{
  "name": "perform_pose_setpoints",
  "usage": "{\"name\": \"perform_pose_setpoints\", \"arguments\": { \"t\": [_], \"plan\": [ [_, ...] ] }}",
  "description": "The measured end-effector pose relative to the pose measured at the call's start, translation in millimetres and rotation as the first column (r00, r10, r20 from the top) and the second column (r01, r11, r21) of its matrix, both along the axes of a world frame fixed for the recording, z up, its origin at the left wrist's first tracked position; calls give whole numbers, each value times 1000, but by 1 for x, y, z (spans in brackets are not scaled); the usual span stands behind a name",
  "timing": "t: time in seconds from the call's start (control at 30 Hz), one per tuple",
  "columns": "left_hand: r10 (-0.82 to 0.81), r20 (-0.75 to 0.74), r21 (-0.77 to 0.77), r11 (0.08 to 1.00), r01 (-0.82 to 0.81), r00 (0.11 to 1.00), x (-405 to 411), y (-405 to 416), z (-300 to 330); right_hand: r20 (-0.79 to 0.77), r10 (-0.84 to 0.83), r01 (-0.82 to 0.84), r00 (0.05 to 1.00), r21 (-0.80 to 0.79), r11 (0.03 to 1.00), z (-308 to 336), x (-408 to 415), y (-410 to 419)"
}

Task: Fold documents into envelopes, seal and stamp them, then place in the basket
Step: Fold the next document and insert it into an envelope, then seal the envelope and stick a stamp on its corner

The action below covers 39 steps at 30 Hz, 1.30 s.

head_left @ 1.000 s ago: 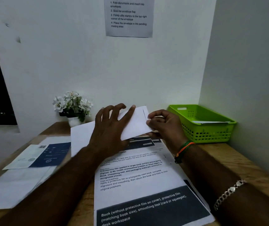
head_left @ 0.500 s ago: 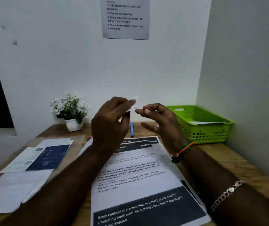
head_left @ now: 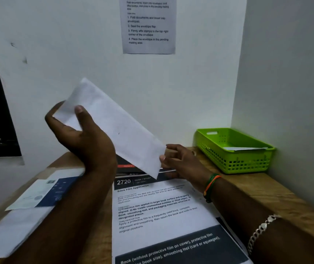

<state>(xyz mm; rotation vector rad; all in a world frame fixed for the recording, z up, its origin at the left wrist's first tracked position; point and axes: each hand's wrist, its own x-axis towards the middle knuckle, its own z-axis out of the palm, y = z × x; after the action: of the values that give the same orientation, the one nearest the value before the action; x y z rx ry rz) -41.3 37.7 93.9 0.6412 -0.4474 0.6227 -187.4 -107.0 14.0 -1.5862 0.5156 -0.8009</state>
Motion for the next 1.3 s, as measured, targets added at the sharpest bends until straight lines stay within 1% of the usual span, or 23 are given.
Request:
{"name": "perform_pose_setpoints", "arguments": {
  "t": [0.07,0.13,0.23,0.27,0.3,0.33,0.37,0.4,0.43,0.47,0.5,0.53,0.57,0.63,0.67,0.7,0.77,0.87,0.93,1.0,1.07,1.2,1.3],
  "plan": [
    [-96,-129,7,995,98,987,6,-5,-5,30,29,-30,999,25,999,1,-2,-2],
    [-165,-245,51,982,183,955,17,-12,-15,51,-2,1,999,20,1000,1,-4,-6],
    [-279,-409,159,916,369,869,41,-24,-34,36,-171,170,985,47,984,2,-6,-16],
    [-295,-442,217,881,420,847,49,-24,-39,38,-230,228,972,44,973,2,-7,-20],
    [-252,-443,323,850,415,860,56,-24,-43,48,-280,279,959,25,960,2,-9,-24],
    [-127,-388,511,795,327,913,62,-23,-48,55,-318,319,946,-2,948,2,-10,-28],
    [46,-231,738,659,144,972,67,-21,-54,39,-346,348,937,-35,937,1,-12,-30],
    [159,6,876,475,-82,987,70,-20,-60,2,-360,359,933,-68,931,0,-14,-32],
    [145,225,899,350,-263,963,71,-20,-64,-55,-363,356,930,-100,929,-2,-15,-33],
    [19,351,887,314,-338,936,68,-22,-66,-109,-355,342,929,-124,932,-5,-15,-34],
    [-170,357,898,333,-288,918,60,-25,-68,-170,-351,323,921,-169,931,-8,-14,-35],
    [-350,315,926,317,-205,882,52,-29,-72,-227,-351,297,909,-238,925,-10,-14,-36],
    [-482,278,952,252,-172,831,42,-34,-78,-286,-359,259,888,-334,906,-12,-15,-37],
    [-629,268,959,105,-262,729,22,-43,-94,-385,-388,155,837,-514,843,-13,-14,-38],
    [-682,256,951,48,-307,685,15,-48,-103,-420,-412,111,809,-579,808,-13,-15,-37],
    [-725,241,941,11,-339,645,11,-51,-110,-442,-443,87,780,-624,776,-14,-16,-38],
    [-769,215,928,-31,-370,602,9,-57,-118,-441,-516,128,734,-657,743,-14,-17,-42],
    [-773,170,943,-53,-329,612,13,-58,-117,-334,-635,327,697,-640,695,-8,-15,-61],
    [-771,170,942,-57,-332,614,15,-58,-118,-282,-699,377,657,-680,629,-3,-14,-76],
    [-766,174,939,-61,-339,619,16,-60,-118,-311,-725,331,615,-732,595,-4,-12,-90],
    [-760,184,934,-62,-351,623,16,-61,-118,-338,-730,300,594,-749,591,-8,-8,-99],
    [-754,196,927,-66,-369,627,16,-62,-116,-336,-732,269,592,-774,573,-12,-2,-106],
    [-746,226,922,-43,-385,626,16,-62,-116,-376,-721,221,582,-780,586,-13,-4,-106]
  ]
}}
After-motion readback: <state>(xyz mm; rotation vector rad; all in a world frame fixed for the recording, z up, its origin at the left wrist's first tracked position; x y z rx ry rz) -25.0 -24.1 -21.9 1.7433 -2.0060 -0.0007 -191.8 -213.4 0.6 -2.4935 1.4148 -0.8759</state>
